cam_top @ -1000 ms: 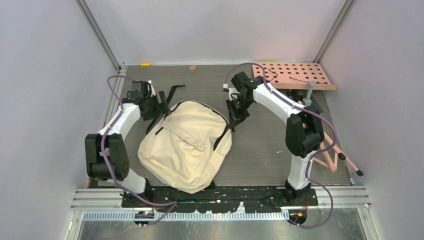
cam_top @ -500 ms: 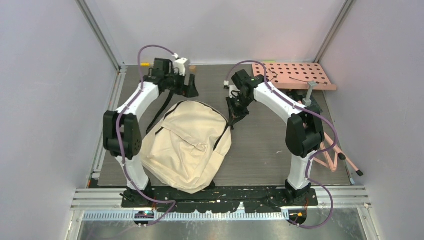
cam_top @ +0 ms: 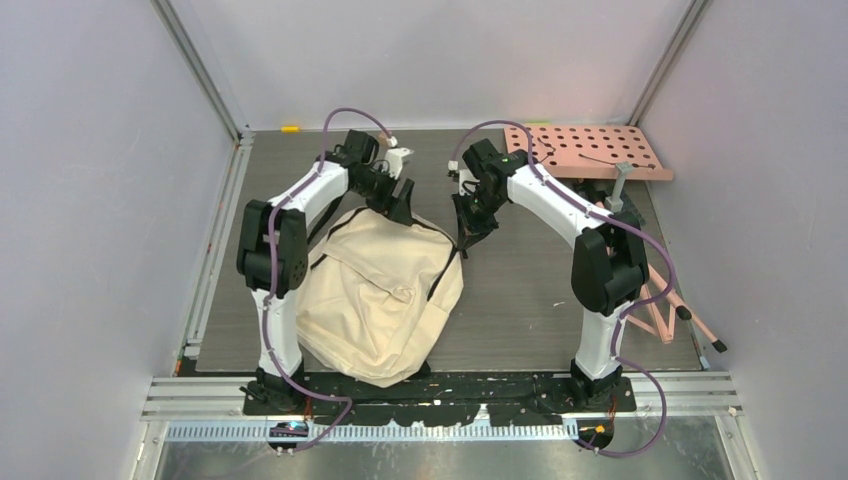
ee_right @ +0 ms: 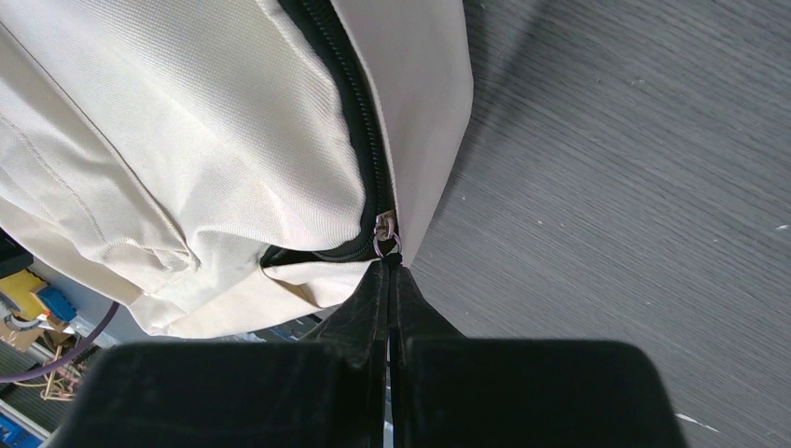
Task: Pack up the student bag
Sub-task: Zip the student bag at the center of the board.
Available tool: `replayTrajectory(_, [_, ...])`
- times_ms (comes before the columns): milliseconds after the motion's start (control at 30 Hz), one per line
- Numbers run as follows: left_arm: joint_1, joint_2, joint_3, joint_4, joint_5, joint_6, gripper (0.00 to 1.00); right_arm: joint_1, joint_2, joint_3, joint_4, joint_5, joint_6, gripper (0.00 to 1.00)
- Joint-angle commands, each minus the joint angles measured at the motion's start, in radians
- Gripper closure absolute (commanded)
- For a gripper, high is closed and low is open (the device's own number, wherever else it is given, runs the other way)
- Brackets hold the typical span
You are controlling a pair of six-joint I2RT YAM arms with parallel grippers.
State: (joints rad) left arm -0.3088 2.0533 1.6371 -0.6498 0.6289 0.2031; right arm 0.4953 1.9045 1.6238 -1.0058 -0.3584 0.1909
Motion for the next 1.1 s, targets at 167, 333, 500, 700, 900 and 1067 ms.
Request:
replayTrajectory(167, [-0.015,0.006,0.026,-0.109,-0.082,0.019,0.99,-0.001,-0.038,0.043,0.018,0.054,0.025,1.00])
replayTrajectory(333, [-0.009,-0.058,-0.007,0.024,-0.226,-0.109,1.00,-0.001,-0.010,0.066,0.005,0.067,0.041,0.99])
replayTrajectory(500, [0.038,-0.072,0.024,0.129,-0.333,-0.340,1.00,0.001,0.001,0.075,0.006,0.062,0.042,0.99])
replayTrajectory(700, [0.134,-0.036,0.065,0.206,-0.349,-0.538,1.00,0.027,0.028,0.114,0.003,0.052,0.044,0.99])
replayTrajectory(900, [0.205,-0.018,0.097,0.234,-0.341,-0.621,1.00,0.072,0.044,0.101,0.016,0.117,0.061,0.99])
replayTrajectory(1067, [0.251,-0.022,0.105,0.256,-0.333,-0.661,1.00,0.102,0.055,0.060,0.037,0.190,0.064,0.99])
